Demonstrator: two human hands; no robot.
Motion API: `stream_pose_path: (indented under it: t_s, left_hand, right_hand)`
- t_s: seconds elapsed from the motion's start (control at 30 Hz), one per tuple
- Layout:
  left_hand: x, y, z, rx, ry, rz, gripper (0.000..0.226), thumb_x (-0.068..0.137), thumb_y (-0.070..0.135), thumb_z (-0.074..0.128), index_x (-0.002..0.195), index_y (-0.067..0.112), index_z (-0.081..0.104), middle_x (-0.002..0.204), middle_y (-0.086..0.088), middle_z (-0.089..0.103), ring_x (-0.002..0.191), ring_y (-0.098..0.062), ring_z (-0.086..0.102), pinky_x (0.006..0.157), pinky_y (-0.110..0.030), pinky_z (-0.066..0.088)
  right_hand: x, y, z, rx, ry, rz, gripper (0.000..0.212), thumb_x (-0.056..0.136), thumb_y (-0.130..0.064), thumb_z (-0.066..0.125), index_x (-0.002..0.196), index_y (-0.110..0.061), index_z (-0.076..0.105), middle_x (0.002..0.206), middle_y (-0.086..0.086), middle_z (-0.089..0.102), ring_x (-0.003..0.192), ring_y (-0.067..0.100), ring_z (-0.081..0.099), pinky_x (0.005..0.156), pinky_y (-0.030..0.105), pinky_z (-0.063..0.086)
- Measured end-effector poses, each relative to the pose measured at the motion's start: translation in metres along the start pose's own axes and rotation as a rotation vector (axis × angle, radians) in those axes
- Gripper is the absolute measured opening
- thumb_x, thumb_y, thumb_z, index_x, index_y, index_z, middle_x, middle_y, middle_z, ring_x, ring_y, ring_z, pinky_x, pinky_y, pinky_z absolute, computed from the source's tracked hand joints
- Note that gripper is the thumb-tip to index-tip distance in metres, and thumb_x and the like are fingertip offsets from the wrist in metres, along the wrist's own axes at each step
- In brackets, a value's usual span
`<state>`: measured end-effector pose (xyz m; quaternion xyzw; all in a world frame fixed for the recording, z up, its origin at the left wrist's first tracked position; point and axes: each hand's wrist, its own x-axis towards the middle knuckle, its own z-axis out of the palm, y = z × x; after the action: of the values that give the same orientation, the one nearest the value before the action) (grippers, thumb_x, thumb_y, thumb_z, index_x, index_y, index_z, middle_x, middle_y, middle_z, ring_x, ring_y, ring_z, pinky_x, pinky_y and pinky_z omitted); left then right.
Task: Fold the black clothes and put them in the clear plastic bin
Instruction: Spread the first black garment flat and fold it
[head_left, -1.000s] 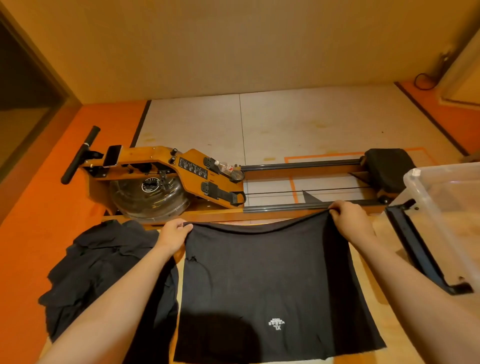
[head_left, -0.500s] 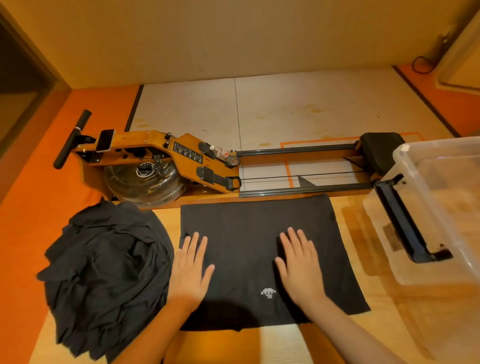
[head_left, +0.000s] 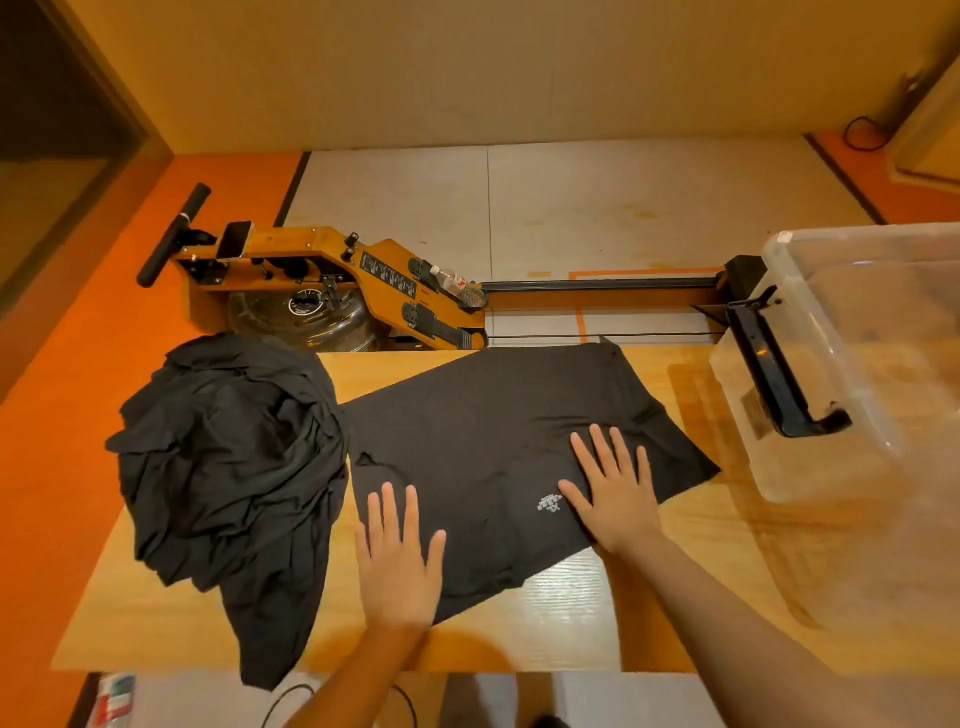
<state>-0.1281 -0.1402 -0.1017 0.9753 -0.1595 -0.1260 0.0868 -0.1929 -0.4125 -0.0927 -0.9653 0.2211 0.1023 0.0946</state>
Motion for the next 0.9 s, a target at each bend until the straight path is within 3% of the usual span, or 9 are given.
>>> stream_pose_path:
  t_s: [0.1, 0.2, 0.27, 0.33, 0.4, 0.6, 0.7, 0.77, 0.9]
  left_hand:
    - [-0.040, 0.033, 0.014, -0.109, -0.003, -0.078, 0.072, 0.098, 0.060, 0.006, 0.153, 0.016, 0.020, 0.156, -0.016, 0.029, 0.144, -0.031, 0.018, 0.111, -0.046, 0.014]
    - [-0.049, 0.039, 0.005, -0.152, 0.052, -0.039, 0.074, 0.092, 0.067, -0.005, 0.155, 0.028, -0.007, 0.162, -0.005, -0.004, 0.149, -0.023, -0.009, 0.118, -0.042, -0.002]
    - [-0.033, 0.026, -0.008, -0.121, 0.117, 0.029, 0.073, 0.092, 0.066, -0.006, 0.154, 0.028, -0.005, 0.162, -0.003, -0.008, 0.149, -0.022, -0.014, 0.119, -0.043, -0.002]
    - [-0.006, 0.010, -0.024, -0.033, 0.170, 0.083, 0.072, 0.095, 0.062, 0.003, 0.154, 0.021, 0.005, 0.162, -0.008, 0.002, 0.149, -0.027, -0.004, 0.119, -0.045, 0.004]
    - [0.021, -0.002, -0.038, 0.058, 0.127, 0.125, 0.070, 0.095, 0.058, 0.008, 0.153, 0.019, 0.003, 0.161, -0.008, -0.001, 0.149, -0.026, -0.005, 0.120, -0.044, 0.002]
    - [0.051, -0.023, -0.047, 0.195, -0.136, 0.123, 0.062, 0.103, 0.049, 0.016, 0.154, 0.024, -0.007, 0.163, -0.004, -0.012, 0.149, -0.021, -0.013, 0.122, -0.042, 0.000]
    - [0.029, -0.026, -0.040, 0.218, -0.087, 0.098, 0.061, 0.102, 0.052, 0.014, 0.155, 0.024, 0.005, 0.163, -0.005, 0.001, 0.150, -0.023, 0.000, 0.120, -0.047, 0.001]
    - [0.005, -0.020, -0.039, 0.214, -0.071, 0.034, 0.068, 0.098, 0.057, 0.007, 0.152, 0.020, 0.025, 0.159, -0.011, 0.023, 0.147, -0.029, 0.022, 0.117, -0.052, 0.014]
    - [-0.041, 0.002, -0.027, 0.180, -0.185, 0.046, 0.085, 0.097, 0.058, 0.000, 0.130, 0.009, 0.061, 0.128, -0.024, 0.060, 0.111, -0.043, 0.060, 0.093, -0.053, 0.045]
  right_hand:
    - [-0.005, 0.018, -0.020, -0.040, -0.031, -0.053, 0.099, 0.059, -0.076, -0.040, 0.146, -0.034, -0.016, 0.162, -0.002, -0.012, 0.140, 0.015, -0.027, 0.114, 0.040, -0.019]
    - [-0.024, -0.007, -0.025, 0.042, 0.037, -0.052, 0.088, 0.077, -0.071, -0.019, 0.153, -0.030, -0.002, 0.163, -0.001, -0.004, 0.146, 0.019, -0.017, 0.115, 0.041, -0.015]
    - [-0.040, -0.040, -0.016, 0.086, 0.065, -0.065, 0.075, 0.088, -0.061, -0.001, 0.154, -0.028, 0.013, 0.162, 0.001, 0.009, 0.149, 0.024, -0.002, 0.116, 0.042, -0.010]
    - [-0.057, -0.072, -0.001, 0.105, 0.066, -0.061, 0.066, 0.094, -0.054, 0.018, 0.150, -0.022, 0.033, 0.156, 0.007, 0.031, 0.146, 0.029, 0.021, 0.115, 0.046, 0.006]
    - [-0.070, -0.098, 0.019, 0.129, 0.059, -0.035, 0.062, 0.094, -0.050, 0.028, 0.144, -0.019, 0.044, 0.149, 0.011, 0.043, 0.140, 0.032, 0.033, 0.112, 0.049, 0.016]
    - [-0.086, -0.094, 0.046, 0.074, 0.013, -0.047, 0.062, 0.100, -0.054, 0.005, 0.147, -0.023, 0.032, 0.151, 0.008, 0.040, 0.142, 0.028, 0.023, 0.114, 0.050, 0.005]
    - [-0.076, -0.058, 0.039, -0.011, -0.023, -0.175, 0.061, 0.101, -0.056, 0.009, 0.148, -0.026, 0.032, 0.153, 0.005, 0.038, 0.143, 0.025, 0.022, 0.113, 0.048, 0.007]
    - [-0.066, -0.034, 0.031, -0.059, -0.035, -0.246, 0.060, 0.101, -0.057, 0.010, 0.149, -0.027, 0.031, 0.153, 0.002, 0.038, 0.144, 0.021, 0.021, 0.113, 0.047, 0.007]
    - [-0.061, 0.009, 0.016, -0.152, -0.072, -0.355, 0.059, 0.100, -0.057, 0.012, 0.151, -0.031, 0.024, 0.155, -0.001, 0.034, 0.145, 0.019, 0.017, 0.113, 0.044, 0.008]
